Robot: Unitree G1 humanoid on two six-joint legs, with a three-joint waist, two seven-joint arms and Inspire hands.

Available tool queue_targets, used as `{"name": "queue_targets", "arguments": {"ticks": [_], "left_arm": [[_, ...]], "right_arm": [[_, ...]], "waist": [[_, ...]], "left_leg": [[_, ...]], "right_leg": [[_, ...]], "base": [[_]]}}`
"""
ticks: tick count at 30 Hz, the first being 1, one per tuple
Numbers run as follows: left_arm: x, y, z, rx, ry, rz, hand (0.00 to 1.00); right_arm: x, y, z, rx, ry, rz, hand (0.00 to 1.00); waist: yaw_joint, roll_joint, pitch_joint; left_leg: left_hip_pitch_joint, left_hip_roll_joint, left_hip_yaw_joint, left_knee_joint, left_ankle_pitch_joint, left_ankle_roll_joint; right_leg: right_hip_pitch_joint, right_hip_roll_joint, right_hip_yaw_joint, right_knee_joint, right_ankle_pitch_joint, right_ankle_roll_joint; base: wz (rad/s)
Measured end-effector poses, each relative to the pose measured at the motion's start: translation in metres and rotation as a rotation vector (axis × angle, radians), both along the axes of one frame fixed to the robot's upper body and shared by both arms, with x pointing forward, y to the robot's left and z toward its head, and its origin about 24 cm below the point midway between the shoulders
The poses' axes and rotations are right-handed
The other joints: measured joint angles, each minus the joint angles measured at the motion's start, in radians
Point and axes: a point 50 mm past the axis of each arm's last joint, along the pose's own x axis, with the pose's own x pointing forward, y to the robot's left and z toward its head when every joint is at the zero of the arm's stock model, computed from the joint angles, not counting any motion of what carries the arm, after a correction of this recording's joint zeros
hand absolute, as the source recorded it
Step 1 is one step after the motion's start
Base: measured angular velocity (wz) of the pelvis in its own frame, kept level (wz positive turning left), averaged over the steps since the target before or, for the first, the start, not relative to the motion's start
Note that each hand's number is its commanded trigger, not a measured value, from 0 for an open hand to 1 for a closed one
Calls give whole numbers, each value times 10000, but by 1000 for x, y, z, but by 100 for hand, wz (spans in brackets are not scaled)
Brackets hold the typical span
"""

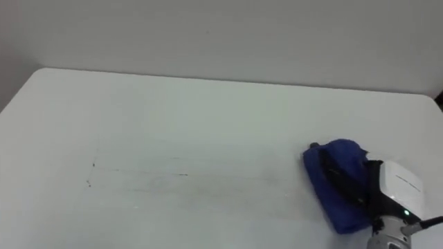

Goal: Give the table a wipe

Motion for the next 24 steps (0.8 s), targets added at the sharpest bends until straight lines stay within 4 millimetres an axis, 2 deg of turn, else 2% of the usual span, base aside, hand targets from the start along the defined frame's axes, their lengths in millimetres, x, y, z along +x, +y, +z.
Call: {"name": "queue_targets", "arguments": {"ticks": [5,7,8,10,13,15,17,18,21,24], "left_arm": [[2,-2,0,-144,-252,46,0],[0,-3,-1,-259,-270,119,0],[-1,-3,-1,-288,-301,227,0],[-4,-3,-2,-330,-261,395,0],[-10,-1,-1,-306,-142,655,0],[-13,-2,-2,-347,-82,691,0],[-17,-2,-2,-376,-3,708,0],[-19,-2,-2,-402,48,718,0],[-26,-3,-2,-535,208,739,0],[-34,-2,-2,-510,420,862,0]], "right_arm": [[16,2,38,212,-1945,220,0],[19,-3,49,343,-2604,29,0],[19,-4,53,307,-2740,-8,0],[20,-9,64,149,-3241,-146,0],[18,-18,79,-109,-3925,-445,0],[16,-26,87,-265,-4356,-771,0],[12,-35,92,-262,-4778,-1246,0],[9,-40,95,-218,-4957,-1519,0],[3,-50,98,-97,-5376,-2147,0],[-8,-65,92,-17,-5334,-3086,0]], "waist": [[-125,65,-27],[-188,19,-10],[-208,-89,-10],[-358,-151,50],[-560,-252,33],[-567,-272,39],[-637,-276,31],[-720,-320,2],[-996,-332,15],[-1267,-444,2]], "left_leg": [[43,4,312,-53,-17,11],[14,3,385,-67,-15,17],[8,3,412,-54,-13,18],[14,9,474,-51,-14,18],[84,11,547,-110,-14,17],[174,10,667,-129,-15,16],[203,10,701,-129,-17,16],[203,9,702,-119,-20,20],[183,10,691,-114,-19,21],[189,10,690,-124,-20,20]], "right_leg": [[-194,36,340,3,19,23],[-302,46,423,20,21,22],[-325,50,448,21,26,22],[-348,59,495,16,37,24],[-346,75,554,19,48,24],[-338,91,667,17,60,38],[-331,94,712,16,64,45],[-328,92,711,16,66,46],[-333,91,704,14,77,33],[-336,92,723,13,79,34]], "base": [[-19],[-10],[-10],[-8],[-7],[-16],[-8],[0],[0],[0]]}}
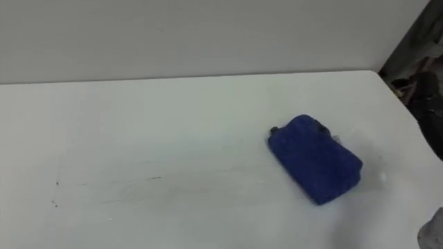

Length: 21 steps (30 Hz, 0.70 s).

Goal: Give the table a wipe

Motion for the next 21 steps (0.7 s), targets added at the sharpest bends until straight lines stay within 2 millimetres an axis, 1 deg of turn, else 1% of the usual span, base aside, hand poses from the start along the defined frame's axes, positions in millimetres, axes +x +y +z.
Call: {"name": "queue_targets", "arguments": {"ticks": [1,2,3,5,6,7,8,9,10,11,13,14,16,17,19,20,21], "left_arm": [[-3,1,0,6,70,101,0],[-5,1,0,2,107,134,0],[-7,1,0,-45,194,191,0],[-11,2,1,-106,347,325,0],[-13,3,1,-74,382,420,0],[-15,5,2,-28,382,571,0],[-16,5,2,-9,385,638,0],[-18,6,3,7,435,730,0],[-21,7,3,16,509,796,0],[-21,7,3,18,550,837,0],[-24,8,3,21,702,1023,0],[-25,8,3,16,755,1077,0],[-26,10,4,62,770,1247,0],[-26,10,4,68,766,1258,0],[-26,10,4,74,764,1259,0],[-26,10,4,76,765,1263,0],[-27,10,4,75,779,1273,0]], "right_arm": [[-7,-8,-3,220,33,-463,0],[-10,-11,-4,298,29,-672,0],[-18,-17,-4,327,40,-1055,0],[-28,-28,-8,318,81,-1792,0],[-36,-36,-14,550,94,-2344,0],[-46,-44,-20,907,37,-3002,0],[-51,-48,-24,1133,-26,-3363,0],[-60,-53,-30,1406,-75,-3999,0],[-69,-57,-35,1610,-83,-4561,0],[-73,-59,-38,1697,-80,-4813,0],[-85,-62,-50,2235,-50,-5600,0],[-88,-62,-53,2405,-7,-5744,0],[-101,-62,-68,3167,246,-6395,0],[-105,-61,-73,3417,278,-6591,0],[-124,-58,-93,4384,640,-7480,0],[-129,-56,-98,4568,812,-7704,0],[-140,-53,-107,4929,1129,-8119,0]], "waist": [[-96,-48,11],[-123,-83,22],[-176,-90,24],[-292,-128,-3],[-354,-179,15],[-368,-197,1],[-394,-276,-17],[-429,-329,-10],[-465,-296,-6],[-478,-291,3],[-561,-290,6],[-588,-288,4],[-625,-304,-2],[-630,-304,-2],[-645,-322,-4],[-659,-279,22],[-666,-304,6]], "left_leg": [[8,1,16,5,-3,1],[10,2,37,3,-4,1],[-3,2,72,4,-9,6],[-26,1,121,12,-26,-10],[-27,2,127,7,-51,-39],[-52,1,157,4,-53,-39],[-63,2,162,6,-48,-32],[-72,0,188,7,-37,-1],[-92,-1,224,20,-35,15],[-102,0,242,19,-36,16],[-162,0,264,0,-47,5],[-159,0,265,2,-71,-25],[-150,1,264,17,-73,-26],[-149,1,262,23,-73,-26],[-163,1,259,32,-68,-16],[-181,1,258,41,-66,-13],[-199,2,254,40,-74,-25]], "right_leg": [[-10,0,12,3,0,-1],[-23,0,25,6,1,-1],[-58,1,57,16,3,-1],[-159,5,95,-3,7,-1],[-192,8,110,-2,5,2],[-201,15,152,15,2,5],[-202,18,166,41,4,3],[-226,18,192,79,6,4],[-276,17,225,112,4,6],[-308,17,240,140,3,6],[-371,18,261,159,-1,10],[-368,18,261,156,-13,28],[-361,17,266,152,-15,31],[-356,17,267,150,-15,31],[-362,8,269,152,-15,31],[-370,6,268,144,-16,32],[-384,5,262,133,-33,54]], "base": [[-4],[-6],[-9],[-7],[-4],[-5],[-6],[-6],[-7],[-8],[-2],[0],[0],[0],[0],[0],[0]]}}
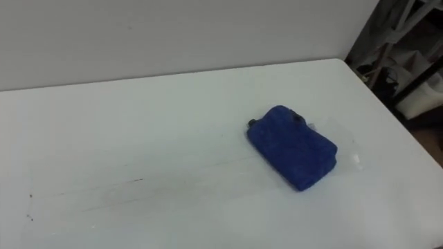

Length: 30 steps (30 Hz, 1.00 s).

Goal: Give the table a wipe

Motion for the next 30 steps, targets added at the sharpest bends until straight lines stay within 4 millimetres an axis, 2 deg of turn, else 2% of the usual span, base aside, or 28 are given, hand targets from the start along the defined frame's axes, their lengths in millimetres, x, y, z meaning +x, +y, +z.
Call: {"name": "queue_targets", "arguments": {"ticks": [2,4,6,8,9,13,17,19,20,23,25,28,30], "left_arm": [[-1,0,0,-35,81,37,0],[-2,-1,0,-59,119,82,0],[-3,-1,-1,-92,177,101,0],[-2,-1,-1,-71,162,113,0],[-3,-1,-1,-88,181,144,0],[-5,-3,-2,-166,309,169,0],[-5,-4,-4,-241,515,136,0],[-2,-7,-7,-373,635,-32,0],[-1,-9,-7,-415,658,-132,0],[8,-16,-12,-634,701,-606,0],[10,-19,-14,-704,708,-569,0],[12,-25,-17,-872,893,-868,0],[16,-28,-19,-940,817,-944,0]], "right_arm": [[-17,6,-12,701,301,-563,0],[-46,16,-28,1723,797,-1359,0],[-61,27,-40,2577,1011,-1817,0],[-78,42,-51,3470,1117,-2354,0],[-88,52,-58,4007,1192,-2614,0],[-111,87,-76,6044,1831,-3073,0],[-122,100,-81,7315,2454,-2723,0],[-118,109,-87,8017,3285,-1408,0],[-116,112,-89,8229,3513,-1032,0],[-103,126,-98,9155,4602,1061,0],[-84,132,-104,9369,5037,2301,0],[-50,131,-108,9061,5052,3692,0],[-35,131,-108,8825,5176,4393,0]], "waist": [[-7,27,-7],[11,82,-69],[1,98,-95],[9,205,-200],[22,196,-220],[-2,259,-235],[-5,336,-233],[51,440,-254],[53,418,-230],[247,576,-216],[344,672,-209],[453,808,-172],[565,857,-157]], "left_leg": [[-14,0,-8,-3,-3,-2],[-41,3,-42,-7,-8,-4],[-66,6,-61,-4,-16,-7],[-133,8,-119,12,-19,-8],[-140,12,-125,54,-53,-5],[-123,12,-190,150,-102,11],[23,17,-235,147,-120,1],[60,28,-316,170,-161,3],[60,30,-332,174,-177,23],[87,20,-373,250,-275,126],[116,8,-398,239,-278,131],[180,-14,-449,199,-284,141],[176,-30,-542,197,-294,155]], "right_leg": [[-2,0,-9,0,-5,2],[9,0,-43,-38,13,-21],[14,-3,-59,-102,13,-19],[10,-12,-103,-134,21,-16],[25,-15,-104,-133,24,-22],[137,-33,-151,-103,47,-26],[313,-25,-208,-112,53,-35],[400,-24,-267,-99,70,-47],[402,-29,-280,-66,73,-52],[400,-42,-261,18,78,-60],[418,-20,-254,13,93,-77],[439,2,-248,2,99,-86],[457,3,-266,0,98,-86]], "base": [[0],[4],[3],[6],[0],[3],[3],[9],[5],[-3],[-2],[-5],[5]]}}
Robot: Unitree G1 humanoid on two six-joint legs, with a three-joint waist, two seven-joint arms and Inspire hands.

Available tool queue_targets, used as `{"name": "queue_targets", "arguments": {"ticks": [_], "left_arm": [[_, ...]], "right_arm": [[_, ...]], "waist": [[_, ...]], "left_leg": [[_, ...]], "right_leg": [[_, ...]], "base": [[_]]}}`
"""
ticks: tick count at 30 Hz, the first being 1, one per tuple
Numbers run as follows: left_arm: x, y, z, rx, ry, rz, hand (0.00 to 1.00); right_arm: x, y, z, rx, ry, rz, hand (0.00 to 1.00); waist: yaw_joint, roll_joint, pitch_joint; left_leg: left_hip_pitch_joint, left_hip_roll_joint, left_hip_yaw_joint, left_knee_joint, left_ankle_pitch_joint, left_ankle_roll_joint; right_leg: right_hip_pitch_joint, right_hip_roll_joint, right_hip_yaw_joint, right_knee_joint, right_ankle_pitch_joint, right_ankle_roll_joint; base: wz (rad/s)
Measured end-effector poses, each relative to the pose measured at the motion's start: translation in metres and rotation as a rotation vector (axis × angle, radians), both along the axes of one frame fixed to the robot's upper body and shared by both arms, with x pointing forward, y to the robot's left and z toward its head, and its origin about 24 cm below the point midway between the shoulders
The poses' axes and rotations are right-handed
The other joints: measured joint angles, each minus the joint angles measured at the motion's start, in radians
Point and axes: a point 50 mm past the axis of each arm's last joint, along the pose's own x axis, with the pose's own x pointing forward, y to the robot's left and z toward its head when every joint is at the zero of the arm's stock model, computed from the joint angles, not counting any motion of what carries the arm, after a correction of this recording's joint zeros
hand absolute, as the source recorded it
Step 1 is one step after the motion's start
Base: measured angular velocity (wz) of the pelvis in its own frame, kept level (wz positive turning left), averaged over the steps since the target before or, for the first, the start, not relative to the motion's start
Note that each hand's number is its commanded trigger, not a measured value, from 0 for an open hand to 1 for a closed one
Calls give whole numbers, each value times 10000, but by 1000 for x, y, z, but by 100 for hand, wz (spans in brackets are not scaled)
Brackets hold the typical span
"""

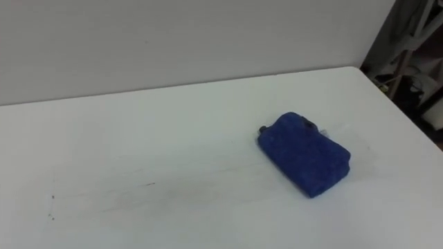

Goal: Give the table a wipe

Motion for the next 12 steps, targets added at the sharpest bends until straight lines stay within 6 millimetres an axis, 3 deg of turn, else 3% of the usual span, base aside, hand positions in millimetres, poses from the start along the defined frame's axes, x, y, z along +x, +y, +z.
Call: {"name": "queue_targets", "arguments": {"ticks": [4,6,12], "left_arm": [[6,-4,-2,13,-118,-175,0],[12,-6,-2,10,-249,-356,0],[19,-10,-4,38,-421,-533,0]], "right_arm": [[32,8,-2,127,-274,2001,0],[38,11,-3,220,-302,2519,0],[32,23,-7,708,172,3333,0]], "waist": [[57,50,24],[164,90,48],[420,204,64]], "left_leg": [[-98,-48,-346,-26,-4,8],[-131,-69,-503,-28,-6,12],[-254,-127,-1041,-28,-13,30]], "right_leg": [[77,-5,-212,-149,14,-11],[99,-4,-289,-167,18,-11],[178,-8,-609,-186,3,-20]], "base": [[12],[13],[13]]}}
